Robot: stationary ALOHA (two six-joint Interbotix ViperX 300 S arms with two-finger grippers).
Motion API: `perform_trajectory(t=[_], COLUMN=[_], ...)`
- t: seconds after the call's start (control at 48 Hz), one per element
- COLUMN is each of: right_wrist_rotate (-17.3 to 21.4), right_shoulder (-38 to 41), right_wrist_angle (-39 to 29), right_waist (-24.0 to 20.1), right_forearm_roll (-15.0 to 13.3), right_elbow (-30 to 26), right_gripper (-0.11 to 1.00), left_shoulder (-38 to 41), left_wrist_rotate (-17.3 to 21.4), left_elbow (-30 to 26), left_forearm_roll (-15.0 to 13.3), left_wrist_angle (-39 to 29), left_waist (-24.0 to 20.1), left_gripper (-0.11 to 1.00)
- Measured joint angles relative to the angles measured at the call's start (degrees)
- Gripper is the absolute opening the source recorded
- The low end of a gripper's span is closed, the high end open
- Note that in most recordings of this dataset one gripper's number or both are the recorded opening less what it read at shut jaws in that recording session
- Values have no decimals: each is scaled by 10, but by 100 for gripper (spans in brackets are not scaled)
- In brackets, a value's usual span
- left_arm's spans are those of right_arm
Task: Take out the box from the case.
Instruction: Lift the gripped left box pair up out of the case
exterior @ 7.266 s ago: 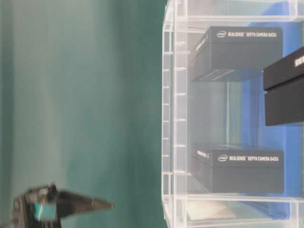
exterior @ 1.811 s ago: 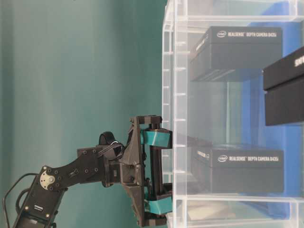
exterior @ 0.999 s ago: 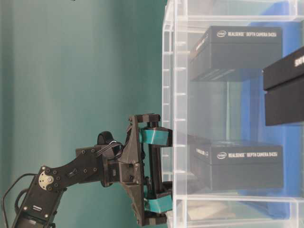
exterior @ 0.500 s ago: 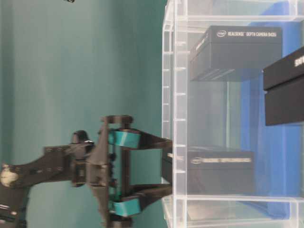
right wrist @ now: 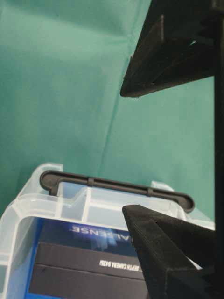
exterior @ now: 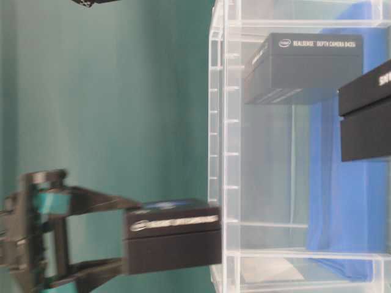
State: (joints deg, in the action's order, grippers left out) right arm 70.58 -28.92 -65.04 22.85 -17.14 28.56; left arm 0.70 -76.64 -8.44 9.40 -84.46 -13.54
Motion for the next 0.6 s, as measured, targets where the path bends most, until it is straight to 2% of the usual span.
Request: perform_trajectory(t=[0.375, 0.604], right_wrist_rotate=[0, 0], right_shoulder=[0, 0], right_wrist_angle=[4, 4], right_waist=[0, 0], right_forearm_roll=[-1, -2], right_elbow=[0, 0], right_gripper=[94, 94], left_shoulder=[-7, -6], left_wrist_rotate=[5, 14], left_elbow=[-90, -101], left_forearm_roll=[-1, -1], left_wrist_angle=[-88, -103], left_waist=[3, 3], left_gripper=[61, 61])
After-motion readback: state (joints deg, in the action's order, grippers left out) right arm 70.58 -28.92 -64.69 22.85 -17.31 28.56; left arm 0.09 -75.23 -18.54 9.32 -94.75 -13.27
